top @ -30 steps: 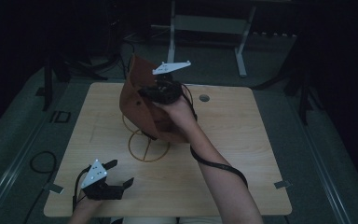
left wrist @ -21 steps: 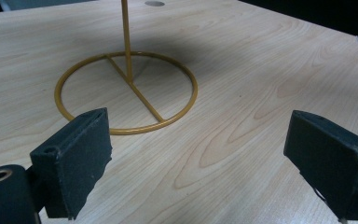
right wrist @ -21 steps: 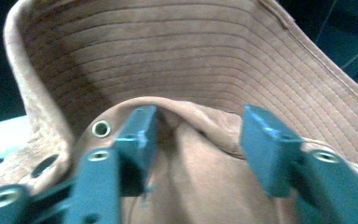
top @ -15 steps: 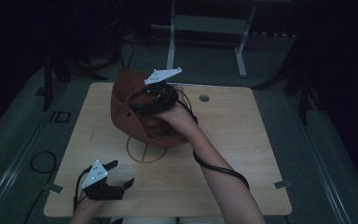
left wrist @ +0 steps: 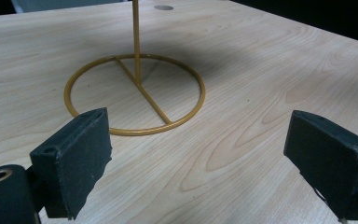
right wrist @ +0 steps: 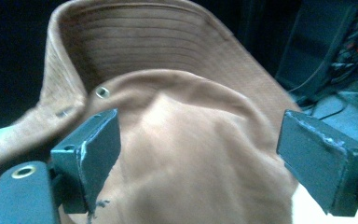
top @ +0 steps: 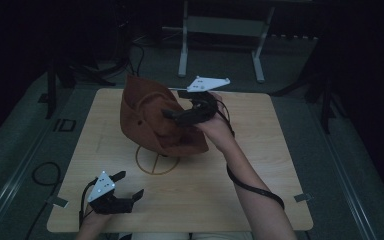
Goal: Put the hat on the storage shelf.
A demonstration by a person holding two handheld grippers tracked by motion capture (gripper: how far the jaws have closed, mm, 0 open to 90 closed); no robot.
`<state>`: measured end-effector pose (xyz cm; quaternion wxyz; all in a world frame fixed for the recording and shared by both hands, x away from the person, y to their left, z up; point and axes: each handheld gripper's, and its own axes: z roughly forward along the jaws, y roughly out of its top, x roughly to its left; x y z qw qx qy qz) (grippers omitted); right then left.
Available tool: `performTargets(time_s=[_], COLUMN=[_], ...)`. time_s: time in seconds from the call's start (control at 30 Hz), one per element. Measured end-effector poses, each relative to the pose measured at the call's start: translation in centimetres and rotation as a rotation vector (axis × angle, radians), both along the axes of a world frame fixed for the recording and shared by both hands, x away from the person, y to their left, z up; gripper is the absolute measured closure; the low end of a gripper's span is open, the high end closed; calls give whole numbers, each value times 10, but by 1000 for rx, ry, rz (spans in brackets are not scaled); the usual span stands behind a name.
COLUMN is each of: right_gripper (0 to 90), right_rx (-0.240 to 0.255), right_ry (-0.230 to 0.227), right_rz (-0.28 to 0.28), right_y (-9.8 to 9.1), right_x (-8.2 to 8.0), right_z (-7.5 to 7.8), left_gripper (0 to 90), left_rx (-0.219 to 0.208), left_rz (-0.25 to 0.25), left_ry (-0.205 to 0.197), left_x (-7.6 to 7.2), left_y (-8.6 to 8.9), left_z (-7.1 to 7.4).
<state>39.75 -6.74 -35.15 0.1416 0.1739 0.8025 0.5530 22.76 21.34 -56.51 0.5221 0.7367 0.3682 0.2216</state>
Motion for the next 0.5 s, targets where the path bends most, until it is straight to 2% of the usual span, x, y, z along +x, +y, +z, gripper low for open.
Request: performTargets(time_s=[0.07,0.17,0.37,0.47,0.5], right_gripper=[134,136,139,140,140], right_rx=[-3,-7,-52,-48,-48], right_ry=[-29,-42,-33,-16,-16], right_rz=[-17,-34,-63,-92,-92], right_y=[-9,-24,-46,-64,-64], right_x=[0,1,2,2,2], right_z=[-3,-10,-24,-35,-35], left_gripper=[81,70,70,70,71], left_rx=[-3,-4,2,7,6], left_rz=[7,12,4,5,5], left_ry=[-6,-11,-14,-18,-17], left_x=[0,1,1,0,0], left_y=[0,-1,-3,-4,-4], left_z=[0,-2,-3,-3,-3])
